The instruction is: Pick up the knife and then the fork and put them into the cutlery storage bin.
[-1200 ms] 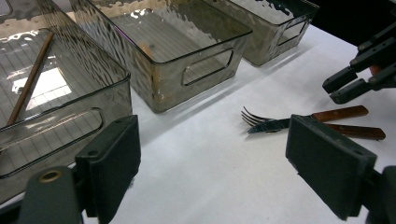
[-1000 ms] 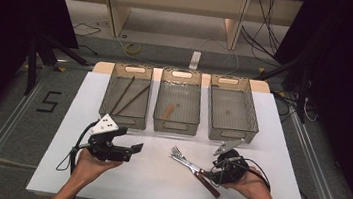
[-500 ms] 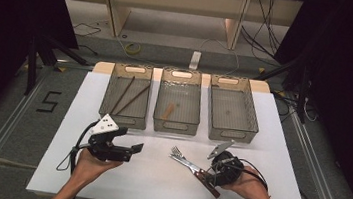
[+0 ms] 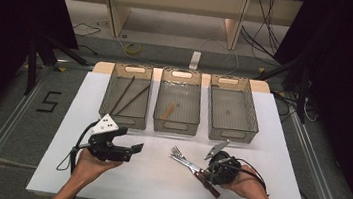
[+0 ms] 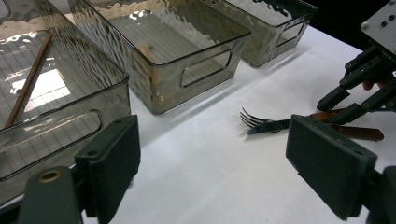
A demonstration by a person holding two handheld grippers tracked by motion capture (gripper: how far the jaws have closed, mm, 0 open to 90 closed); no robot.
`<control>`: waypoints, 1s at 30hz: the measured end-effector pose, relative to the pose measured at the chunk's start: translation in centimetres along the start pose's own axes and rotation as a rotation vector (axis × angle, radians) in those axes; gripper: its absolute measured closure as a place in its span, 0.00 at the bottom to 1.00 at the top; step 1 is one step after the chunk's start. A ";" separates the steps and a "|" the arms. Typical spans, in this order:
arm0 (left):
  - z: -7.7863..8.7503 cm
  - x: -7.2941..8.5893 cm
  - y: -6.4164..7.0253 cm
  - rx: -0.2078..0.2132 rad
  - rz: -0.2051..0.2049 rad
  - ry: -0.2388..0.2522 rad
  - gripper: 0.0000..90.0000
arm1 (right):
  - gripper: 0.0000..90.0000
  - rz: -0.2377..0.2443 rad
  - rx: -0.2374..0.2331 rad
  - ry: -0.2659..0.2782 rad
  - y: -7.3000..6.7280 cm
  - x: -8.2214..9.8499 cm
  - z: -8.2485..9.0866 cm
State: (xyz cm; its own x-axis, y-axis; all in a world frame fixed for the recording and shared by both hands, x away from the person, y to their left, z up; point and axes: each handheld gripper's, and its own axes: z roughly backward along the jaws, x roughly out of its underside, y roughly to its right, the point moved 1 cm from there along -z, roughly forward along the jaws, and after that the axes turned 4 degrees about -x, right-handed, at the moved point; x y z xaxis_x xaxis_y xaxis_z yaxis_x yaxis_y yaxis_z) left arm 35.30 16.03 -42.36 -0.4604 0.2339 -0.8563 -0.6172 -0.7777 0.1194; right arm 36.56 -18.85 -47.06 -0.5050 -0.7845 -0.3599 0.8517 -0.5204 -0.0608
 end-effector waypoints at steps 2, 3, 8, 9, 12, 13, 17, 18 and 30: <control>0.0 0.0 0.0 0.000 -0.001 0.001 0.19 | 0.79 0.007 -0.007 -0.008 0.0 -0.1 0.0; 0.0 0.0 0.0 0.000 -0.002 0.001 0.19 | 0.81 0.012 -0.010 -0.007 0.0 -0.1 0.0; 0.0 0.0 0.0 -0.001 -0.003 0.000 0.19 | 0.83 0.038 -0.009 -0.023 -0.1 -0.2 0.0; 0.0 0.0 0.0 -0.001 -0.004 0.001 0.19 | 0.83 0.036 -0.012 -0.020 -0.1 -0.2 0.0; 0.0 0.0 -0.1 -0.004 0.002 0.002 0.19 | 0.84 0.042 -0.010 -0.015 -0.2 -0.2 0.0; 0.0 0.0 -0.1 -0.004 -0.001 0.001 0.19 | 0.85 0.066 -0.011 -0.025 -0.1 -0.2 0.1; 0.0 0.0 0.0 -0.004 -0.002 0.001 0.19 | 0.85 0.059 -0.011 -0.024 -0.2 -0.2 0.1; 0.0 0.0 0.0 -0.004 -0.003 0.001 0.19 | 0.85 0.063 -0.010 -0.021 -0.2 -0.2 0.1; 0.0 0.0 -0.1 -0.004 0.006 0.004 0.19 | 0.86 0.039 -0.019 0.015 -0.1 -0.1 0.4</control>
State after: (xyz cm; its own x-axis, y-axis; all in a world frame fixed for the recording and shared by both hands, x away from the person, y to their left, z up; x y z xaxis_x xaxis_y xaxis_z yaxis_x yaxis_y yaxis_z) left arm 35.32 16.11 -42.35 -0.4615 0.2271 -0.8576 -0.6118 -0.7815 0.1223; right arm 36.52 -18.87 -46.60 -0.4692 -0.7989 -0.3764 0.8734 -0.4827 -0.0643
